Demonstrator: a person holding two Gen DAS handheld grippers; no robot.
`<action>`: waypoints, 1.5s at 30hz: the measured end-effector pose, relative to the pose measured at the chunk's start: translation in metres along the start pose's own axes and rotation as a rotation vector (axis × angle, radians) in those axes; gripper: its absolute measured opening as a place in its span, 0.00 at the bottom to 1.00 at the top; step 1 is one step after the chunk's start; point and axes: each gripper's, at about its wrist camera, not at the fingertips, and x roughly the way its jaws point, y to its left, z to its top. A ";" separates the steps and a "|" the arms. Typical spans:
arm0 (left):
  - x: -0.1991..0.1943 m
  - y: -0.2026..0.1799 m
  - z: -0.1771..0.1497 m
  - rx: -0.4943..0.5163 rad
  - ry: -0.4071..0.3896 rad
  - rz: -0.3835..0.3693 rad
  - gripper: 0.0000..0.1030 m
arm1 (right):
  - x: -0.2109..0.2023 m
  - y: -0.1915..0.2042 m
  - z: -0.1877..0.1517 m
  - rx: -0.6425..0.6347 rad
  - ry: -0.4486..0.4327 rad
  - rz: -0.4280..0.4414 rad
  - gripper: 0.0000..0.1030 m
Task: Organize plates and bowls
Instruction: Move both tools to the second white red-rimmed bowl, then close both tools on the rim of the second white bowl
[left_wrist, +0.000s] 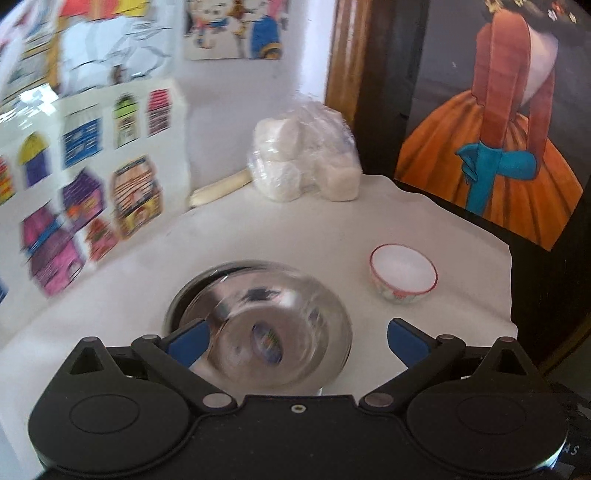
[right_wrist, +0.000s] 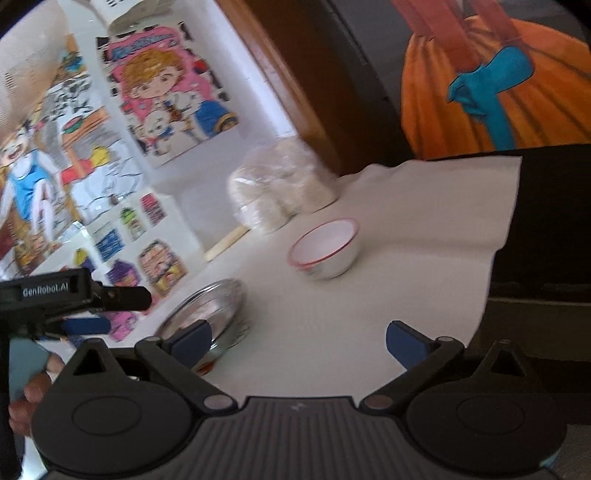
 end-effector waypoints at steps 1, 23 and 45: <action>0.009 -0.004 0.006 0.014 0.008 -0.001 0.99 | 0.003 -0.003 0.003 -0.005 -0.007 -0.017 1.00; 0.165 -0.061 0.078 0.159 0.139 0.034 0.99 | 0.102 -0.019 0.060 -0.115 0.016 -0.204 0.99; 0.180 -0.080 0.069 0.246 0.193 -0.034 0.41 | 0.130 -0.022 0.059 -0.096 0.083 -0.165 0.70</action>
